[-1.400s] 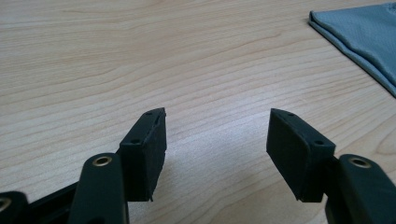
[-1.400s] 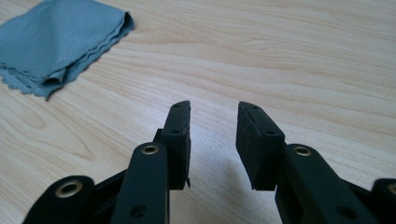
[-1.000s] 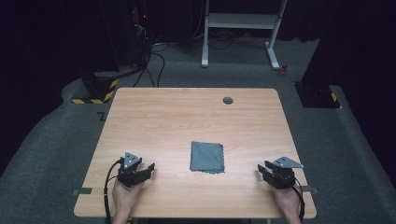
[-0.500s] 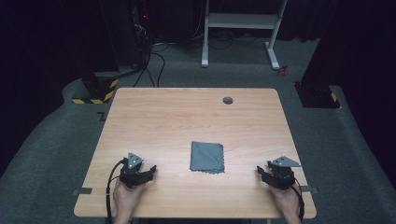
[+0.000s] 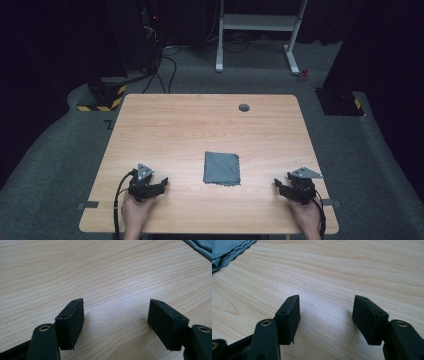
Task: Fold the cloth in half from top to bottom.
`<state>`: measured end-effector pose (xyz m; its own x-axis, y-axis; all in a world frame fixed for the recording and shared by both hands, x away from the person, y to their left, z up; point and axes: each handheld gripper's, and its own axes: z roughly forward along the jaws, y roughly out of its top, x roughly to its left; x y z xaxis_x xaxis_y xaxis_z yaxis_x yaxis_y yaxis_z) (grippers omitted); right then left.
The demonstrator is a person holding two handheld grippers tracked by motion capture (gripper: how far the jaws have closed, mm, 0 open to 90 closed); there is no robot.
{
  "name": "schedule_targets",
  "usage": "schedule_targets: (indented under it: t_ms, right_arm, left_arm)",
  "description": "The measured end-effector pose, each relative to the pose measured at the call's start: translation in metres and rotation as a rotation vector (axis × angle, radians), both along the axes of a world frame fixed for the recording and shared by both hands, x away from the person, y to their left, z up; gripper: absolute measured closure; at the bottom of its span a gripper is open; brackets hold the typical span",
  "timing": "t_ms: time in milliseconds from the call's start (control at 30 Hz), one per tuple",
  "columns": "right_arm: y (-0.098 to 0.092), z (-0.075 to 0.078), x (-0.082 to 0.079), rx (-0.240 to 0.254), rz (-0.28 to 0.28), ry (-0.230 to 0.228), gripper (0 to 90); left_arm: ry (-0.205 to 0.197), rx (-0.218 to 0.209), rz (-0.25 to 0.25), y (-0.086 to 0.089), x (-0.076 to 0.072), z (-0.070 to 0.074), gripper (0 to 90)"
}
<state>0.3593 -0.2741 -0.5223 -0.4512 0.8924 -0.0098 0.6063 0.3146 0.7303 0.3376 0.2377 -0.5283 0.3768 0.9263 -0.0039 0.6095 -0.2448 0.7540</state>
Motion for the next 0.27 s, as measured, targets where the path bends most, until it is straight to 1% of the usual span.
schedule_targets:
  t_ms: [267]
  right_arm:
    - [0.0000,0.0000,0.0001,0.000,0.001,0.000,38.5]
  left_arm:
    - [0.001,-0.002,-0.001,0.0001,0.0001,0.0000,29.6]
